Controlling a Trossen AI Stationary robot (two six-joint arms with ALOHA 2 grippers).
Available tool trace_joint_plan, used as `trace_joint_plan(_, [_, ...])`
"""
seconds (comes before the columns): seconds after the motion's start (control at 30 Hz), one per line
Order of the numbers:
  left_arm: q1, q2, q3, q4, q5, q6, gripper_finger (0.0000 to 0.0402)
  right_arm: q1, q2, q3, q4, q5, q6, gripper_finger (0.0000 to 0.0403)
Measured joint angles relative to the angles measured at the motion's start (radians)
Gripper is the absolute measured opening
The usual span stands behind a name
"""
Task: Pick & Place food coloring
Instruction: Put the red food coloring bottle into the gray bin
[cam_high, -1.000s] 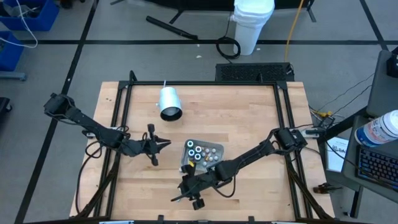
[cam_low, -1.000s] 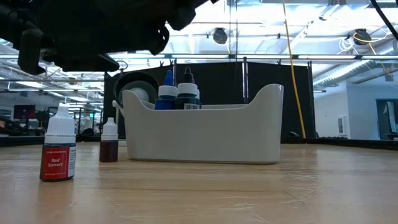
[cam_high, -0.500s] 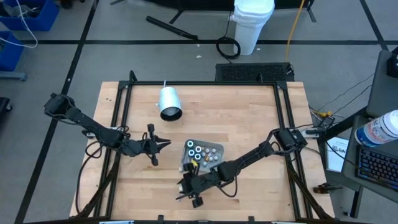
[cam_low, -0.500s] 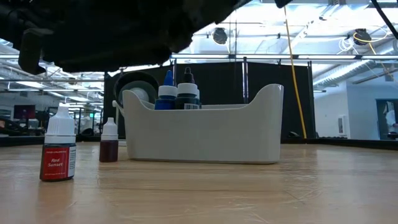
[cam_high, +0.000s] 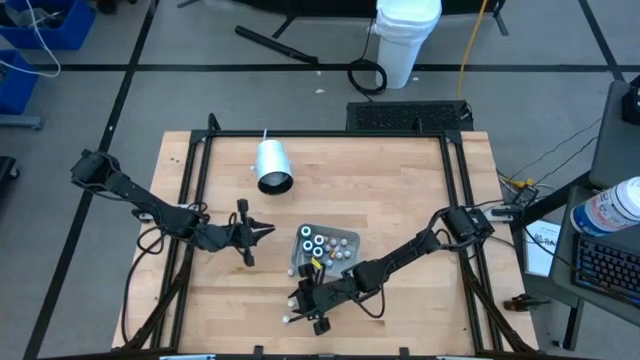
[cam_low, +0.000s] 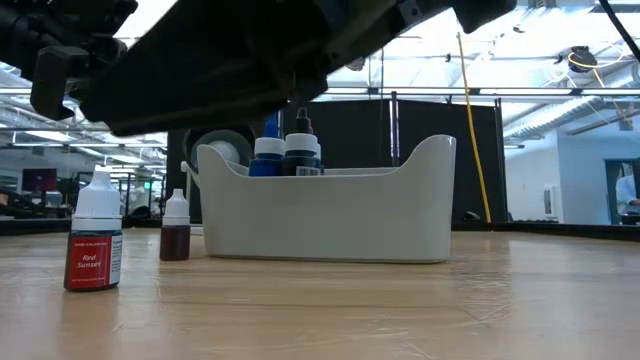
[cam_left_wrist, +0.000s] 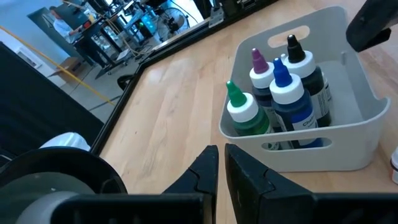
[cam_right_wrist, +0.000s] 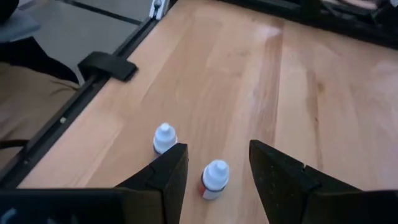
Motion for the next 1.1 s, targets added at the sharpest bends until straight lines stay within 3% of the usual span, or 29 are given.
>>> trace_joint_plan(0.47, [0.000, 0.000, 0.000, 0.000, 0.000, 0.002, 0.0037, 0.000, 0.059, 0.002, 0.109, -0.007, -0.014, 0.0164])
trace_joint_plan(1.1, [0.000, 0.000, 0.000, 0.000, 0.001, -0.004, 0.0037, -0.002, 0.084, 0.001, 0.113, -0.006, 0.010, 0.0160])
